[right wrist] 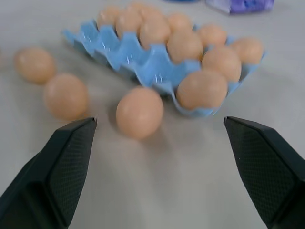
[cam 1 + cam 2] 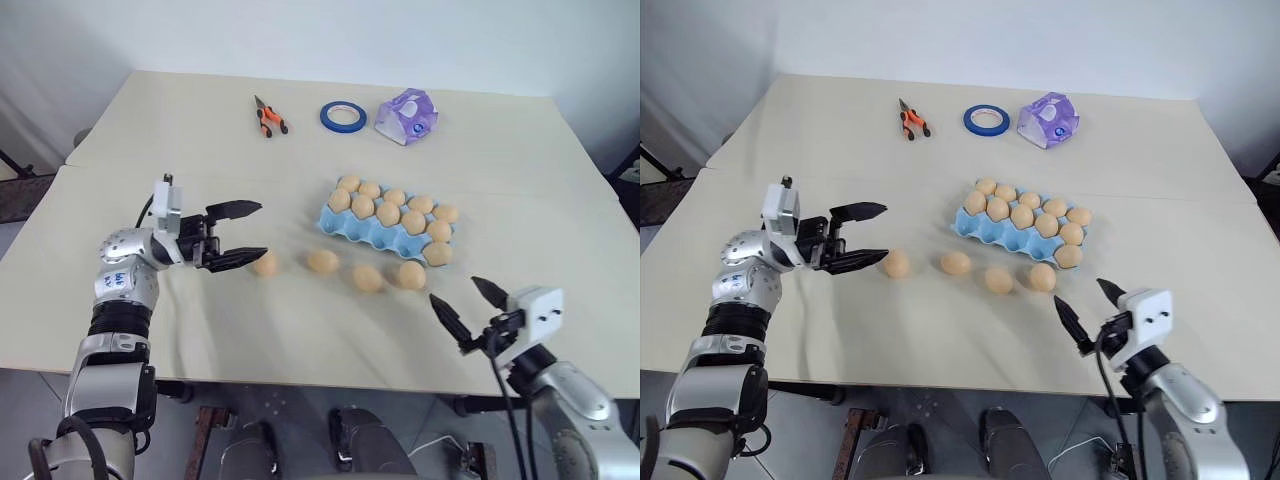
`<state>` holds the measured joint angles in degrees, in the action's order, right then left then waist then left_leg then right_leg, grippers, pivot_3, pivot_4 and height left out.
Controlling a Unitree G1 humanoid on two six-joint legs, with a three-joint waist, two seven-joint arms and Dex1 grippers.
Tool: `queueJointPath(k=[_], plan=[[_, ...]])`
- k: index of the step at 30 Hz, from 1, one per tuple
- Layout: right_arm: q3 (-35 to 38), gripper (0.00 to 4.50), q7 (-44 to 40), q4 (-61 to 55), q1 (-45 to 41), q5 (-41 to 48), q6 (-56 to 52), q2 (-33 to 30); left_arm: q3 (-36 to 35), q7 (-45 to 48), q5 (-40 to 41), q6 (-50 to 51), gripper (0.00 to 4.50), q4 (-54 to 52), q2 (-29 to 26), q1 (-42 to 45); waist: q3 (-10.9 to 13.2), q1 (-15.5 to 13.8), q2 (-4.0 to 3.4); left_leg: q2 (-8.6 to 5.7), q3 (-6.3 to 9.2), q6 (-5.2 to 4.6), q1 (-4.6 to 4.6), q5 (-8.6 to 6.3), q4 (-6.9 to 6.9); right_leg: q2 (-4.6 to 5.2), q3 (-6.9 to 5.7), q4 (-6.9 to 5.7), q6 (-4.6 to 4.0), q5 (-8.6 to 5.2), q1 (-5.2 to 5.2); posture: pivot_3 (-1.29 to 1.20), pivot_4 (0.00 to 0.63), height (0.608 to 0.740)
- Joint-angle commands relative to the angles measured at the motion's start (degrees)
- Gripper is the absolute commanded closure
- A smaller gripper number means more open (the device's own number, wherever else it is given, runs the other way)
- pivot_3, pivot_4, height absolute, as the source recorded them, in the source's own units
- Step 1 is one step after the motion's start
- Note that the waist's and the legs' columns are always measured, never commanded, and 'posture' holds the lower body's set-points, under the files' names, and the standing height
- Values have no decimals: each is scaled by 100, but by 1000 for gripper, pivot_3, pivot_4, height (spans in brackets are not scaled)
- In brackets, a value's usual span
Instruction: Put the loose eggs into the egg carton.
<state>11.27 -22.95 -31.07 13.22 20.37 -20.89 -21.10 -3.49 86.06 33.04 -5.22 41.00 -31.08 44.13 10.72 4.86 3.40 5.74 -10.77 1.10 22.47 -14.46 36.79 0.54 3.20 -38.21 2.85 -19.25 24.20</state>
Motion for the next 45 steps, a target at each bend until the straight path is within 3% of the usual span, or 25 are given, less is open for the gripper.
queueJointPath(k=[1, 8, 14, 29, 37, 39, 45], plan=[[-330, 0, 353, -167, -318, -312, -207, 61, 454, 644, 335, -132, 9, -221, -144, 60, 0, 5, 0, 0, -1, 0, 0, 0, -1, 0, 0, 2, 0, 0, 0, 0, 150, 740], [-712, 0, 608, 788, -1159, -751, -229, 196, 941, 644, 557, -391, 9, -108, -144, 120, 0, -23, 0, -1, 0, -2, 4, 0, -3, -3, -1, 3, -2, -1, 3, 0, 150, 740], [-720, 0, 675, 1157, -1284, -907, -108, 243, 726, 644, 598, -611, 9, 4, 13, 54, -1, -28, -2, 2, 0, -12, 64, -9, 23, -6, -6, 14, 10, 1, 40, 0, 150, 740], [-592, 0, 790, 1950, -1708, -883, 96, 505, 460, 644, 571, -558, 9, -162, 326, -346, -4, -10, -7, -5, 5, -16, 59, 1, 40, -3, -4, -14, 19, 6, 37, 0, 150, 740], [-456, 2612, 747, 1639, -1666, -822, 127, 446, 394, 644, 526, -552, 0, -193, 361, -354, -4, -7, -8, -5, 6, -17, 59, 1, 37, -4, -3, -13, 21, 7, 38, 0, 150, 740], [-411, 2861, 757, 1489, -1637, -810, 70, 421, 374, 644, 514, -546, 0, -198, 370, -356, -4, -5, -8, -5, 5, -16, 60, 1, 36, -4, -3, -13, 21, 7, 39, 0, 150, 740], [-295, 2880, 715, 337, -1664, -623, -635, 88, 352, 644, 499, -507, 0, -200, 383, -354, -2, -5, -10, -5, 6, -16, 60, 1, 37, -2, -3, -14, 21, 7, 39, 0, 150, 740]])
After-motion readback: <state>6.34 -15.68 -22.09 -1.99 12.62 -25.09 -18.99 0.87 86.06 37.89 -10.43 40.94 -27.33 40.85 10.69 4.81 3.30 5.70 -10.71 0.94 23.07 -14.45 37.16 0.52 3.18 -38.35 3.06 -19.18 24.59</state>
